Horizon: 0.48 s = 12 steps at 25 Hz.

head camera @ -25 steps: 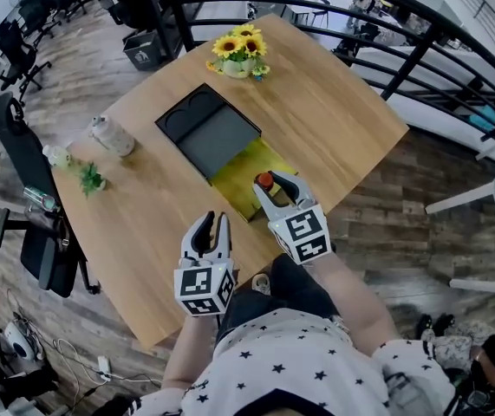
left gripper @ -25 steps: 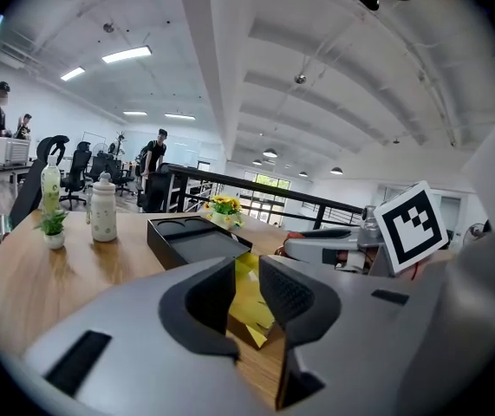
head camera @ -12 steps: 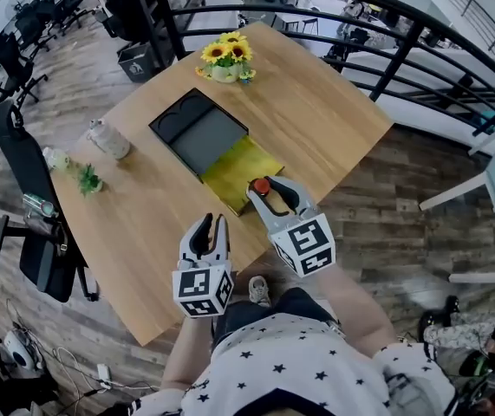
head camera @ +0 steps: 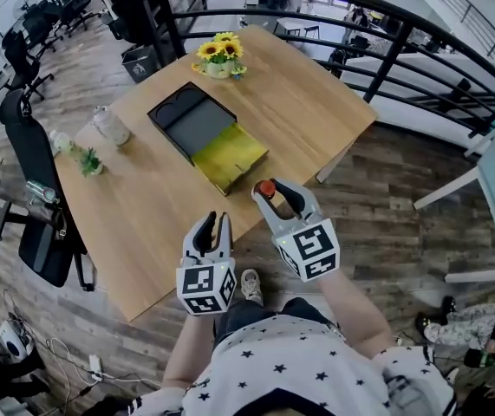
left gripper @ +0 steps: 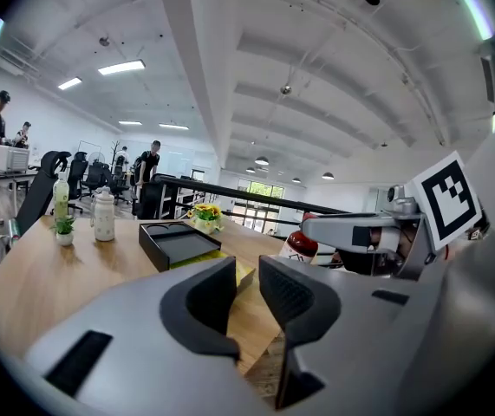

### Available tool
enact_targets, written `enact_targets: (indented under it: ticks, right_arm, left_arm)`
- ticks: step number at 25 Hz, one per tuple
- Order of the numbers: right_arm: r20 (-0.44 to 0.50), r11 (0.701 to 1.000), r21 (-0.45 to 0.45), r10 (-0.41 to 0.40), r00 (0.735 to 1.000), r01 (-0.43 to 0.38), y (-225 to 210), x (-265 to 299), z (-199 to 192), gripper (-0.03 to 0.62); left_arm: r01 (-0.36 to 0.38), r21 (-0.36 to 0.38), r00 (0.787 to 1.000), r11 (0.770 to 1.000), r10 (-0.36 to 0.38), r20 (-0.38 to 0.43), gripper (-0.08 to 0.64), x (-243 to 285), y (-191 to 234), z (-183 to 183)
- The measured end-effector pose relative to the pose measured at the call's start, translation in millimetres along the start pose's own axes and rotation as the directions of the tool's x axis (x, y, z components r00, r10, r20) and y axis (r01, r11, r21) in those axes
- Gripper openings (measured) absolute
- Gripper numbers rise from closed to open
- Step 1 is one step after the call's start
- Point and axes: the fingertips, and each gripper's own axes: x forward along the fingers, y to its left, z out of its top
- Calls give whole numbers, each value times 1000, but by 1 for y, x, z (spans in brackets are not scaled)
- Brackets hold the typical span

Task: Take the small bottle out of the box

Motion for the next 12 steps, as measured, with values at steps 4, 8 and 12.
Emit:
enact_targets:
  ticks: [4, 8, 12]
  right_arm:
    - [10, 1000, 0, 2, 1000, -2, 11, -35, -3, 143]
    - [26, 1000, -1, 7, 1000, -7, 20, -68, -7, 143]
    - [38, 1000, -6, 14, 999, -14, 30, -98, -11, 143]
  left_arm:
    - [0, 5, 1000, 1000, -1, 13, 75, -25, -24, -6]
    - [-3, 11, 1000, 1000, 3, 30, 75, -48, -46, -13]
    - [-10, 13, 999, 1000, 10, 41, 75, -71, -62, -21]
